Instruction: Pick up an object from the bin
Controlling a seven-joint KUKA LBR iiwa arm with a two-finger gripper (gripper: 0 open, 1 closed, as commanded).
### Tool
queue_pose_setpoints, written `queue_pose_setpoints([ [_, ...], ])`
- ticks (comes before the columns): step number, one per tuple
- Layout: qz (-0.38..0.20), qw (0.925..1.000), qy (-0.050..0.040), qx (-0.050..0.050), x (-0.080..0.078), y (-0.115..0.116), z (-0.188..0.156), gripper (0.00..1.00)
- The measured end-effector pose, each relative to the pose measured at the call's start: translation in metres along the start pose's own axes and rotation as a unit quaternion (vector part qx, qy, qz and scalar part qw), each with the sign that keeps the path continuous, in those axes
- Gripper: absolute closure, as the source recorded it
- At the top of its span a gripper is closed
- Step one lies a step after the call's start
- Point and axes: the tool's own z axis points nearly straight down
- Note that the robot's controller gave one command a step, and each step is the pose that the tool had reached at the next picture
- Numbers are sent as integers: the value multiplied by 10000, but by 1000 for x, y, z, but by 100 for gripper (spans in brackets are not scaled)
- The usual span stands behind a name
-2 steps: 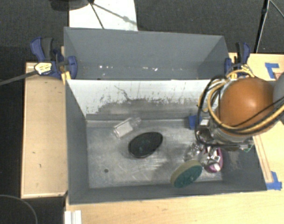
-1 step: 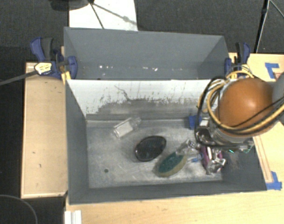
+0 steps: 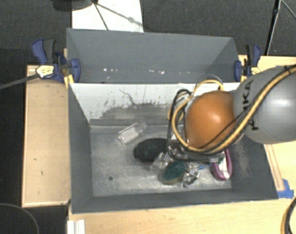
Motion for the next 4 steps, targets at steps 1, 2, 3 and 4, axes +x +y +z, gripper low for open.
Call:
queue_pose_setpoints([
  [1,56,10000,7,30,4,-4,-3,100],
  [2,60,10000,10,20,4,-4,-2,0],
  [3,70,10000,9,25,4,-4,-2,100],
  [4,74,10000,10,19,4,-4,-2,0],
])
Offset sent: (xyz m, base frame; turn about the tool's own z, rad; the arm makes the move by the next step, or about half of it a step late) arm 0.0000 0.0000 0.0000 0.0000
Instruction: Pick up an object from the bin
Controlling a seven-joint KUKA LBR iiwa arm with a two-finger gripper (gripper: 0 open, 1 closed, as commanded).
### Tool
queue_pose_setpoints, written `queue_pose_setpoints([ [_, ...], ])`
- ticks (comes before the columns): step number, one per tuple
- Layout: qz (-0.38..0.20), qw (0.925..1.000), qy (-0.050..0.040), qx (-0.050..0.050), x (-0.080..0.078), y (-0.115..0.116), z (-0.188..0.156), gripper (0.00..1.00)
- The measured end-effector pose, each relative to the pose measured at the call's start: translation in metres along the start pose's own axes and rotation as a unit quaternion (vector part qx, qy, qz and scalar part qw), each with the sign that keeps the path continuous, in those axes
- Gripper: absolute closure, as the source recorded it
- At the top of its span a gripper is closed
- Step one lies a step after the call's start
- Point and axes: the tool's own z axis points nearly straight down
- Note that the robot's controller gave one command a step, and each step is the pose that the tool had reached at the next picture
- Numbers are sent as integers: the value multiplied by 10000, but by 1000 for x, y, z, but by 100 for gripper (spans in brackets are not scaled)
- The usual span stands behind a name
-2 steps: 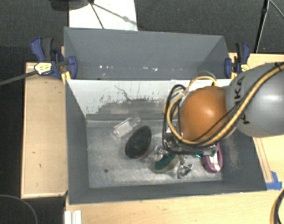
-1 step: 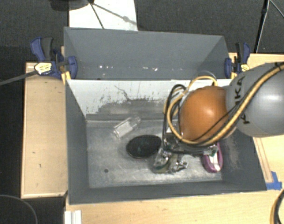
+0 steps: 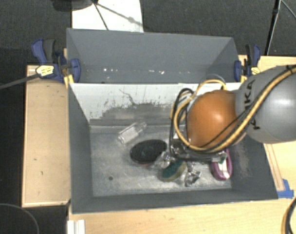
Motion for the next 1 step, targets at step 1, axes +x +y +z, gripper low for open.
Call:
queue_pose_setpoints([
  [1,701,9975,15,0,-17,14,17,0],
])
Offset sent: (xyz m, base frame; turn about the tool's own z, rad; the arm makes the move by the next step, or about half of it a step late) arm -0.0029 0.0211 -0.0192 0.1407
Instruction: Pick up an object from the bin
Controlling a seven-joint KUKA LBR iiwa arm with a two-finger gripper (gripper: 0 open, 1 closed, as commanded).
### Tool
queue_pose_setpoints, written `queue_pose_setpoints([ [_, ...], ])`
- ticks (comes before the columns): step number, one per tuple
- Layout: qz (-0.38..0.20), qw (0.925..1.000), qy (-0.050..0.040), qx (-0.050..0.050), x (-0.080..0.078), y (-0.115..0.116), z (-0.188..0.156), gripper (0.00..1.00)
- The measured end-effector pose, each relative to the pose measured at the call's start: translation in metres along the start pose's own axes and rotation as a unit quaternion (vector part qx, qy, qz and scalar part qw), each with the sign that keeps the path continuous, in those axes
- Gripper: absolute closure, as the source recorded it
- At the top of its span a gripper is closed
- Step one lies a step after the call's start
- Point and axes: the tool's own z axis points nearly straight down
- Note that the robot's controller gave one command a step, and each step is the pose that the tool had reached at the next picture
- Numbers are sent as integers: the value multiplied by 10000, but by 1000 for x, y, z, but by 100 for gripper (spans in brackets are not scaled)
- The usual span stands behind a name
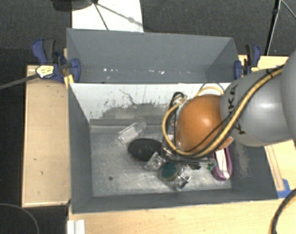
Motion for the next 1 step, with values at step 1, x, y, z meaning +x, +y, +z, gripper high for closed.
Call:
queue_pose_setpoints([
  [1,-4,10000,-55,24,-3,-1,-2,100],
])
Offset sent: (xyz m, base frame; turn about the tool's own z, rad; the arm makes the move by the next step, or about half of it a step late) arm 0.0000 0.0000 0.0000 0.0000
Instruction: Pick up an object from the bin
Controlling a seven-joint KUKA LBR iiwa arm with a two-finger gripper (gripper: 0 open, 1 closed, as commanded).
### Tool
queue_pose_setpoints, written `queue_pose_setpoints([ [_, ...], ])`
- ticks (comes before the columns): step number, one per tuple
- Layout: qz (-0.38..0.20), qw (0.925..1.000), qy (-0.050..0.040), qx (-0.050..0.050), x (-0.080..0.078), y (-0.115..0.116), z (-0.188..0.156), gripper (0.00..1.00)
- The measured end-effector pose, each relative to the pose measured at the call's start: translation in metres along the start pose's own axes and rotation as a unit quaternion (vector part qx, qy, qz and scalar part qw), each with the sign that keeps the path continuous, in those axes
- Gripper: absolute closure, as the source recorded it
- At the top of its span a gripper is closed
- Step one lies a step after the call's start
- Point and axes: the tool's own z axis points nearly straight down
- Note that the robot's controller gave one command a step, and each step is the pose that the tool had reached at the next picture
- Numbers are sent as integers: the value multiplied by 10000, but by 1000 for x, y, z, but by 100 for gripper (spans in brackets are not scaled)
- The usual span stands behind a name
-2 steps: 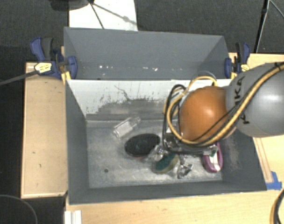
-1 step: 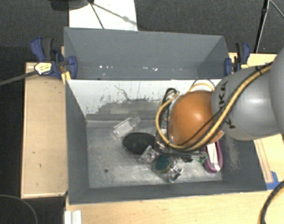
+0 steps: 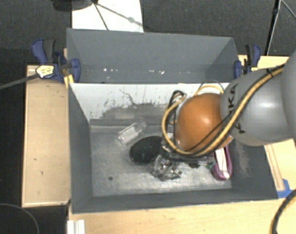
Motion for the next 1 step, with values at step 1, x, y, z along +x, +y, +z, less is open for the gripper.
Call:
queue_pose_setpoints([
  [1,1,10000,38,-12,3,0,2,0],
])
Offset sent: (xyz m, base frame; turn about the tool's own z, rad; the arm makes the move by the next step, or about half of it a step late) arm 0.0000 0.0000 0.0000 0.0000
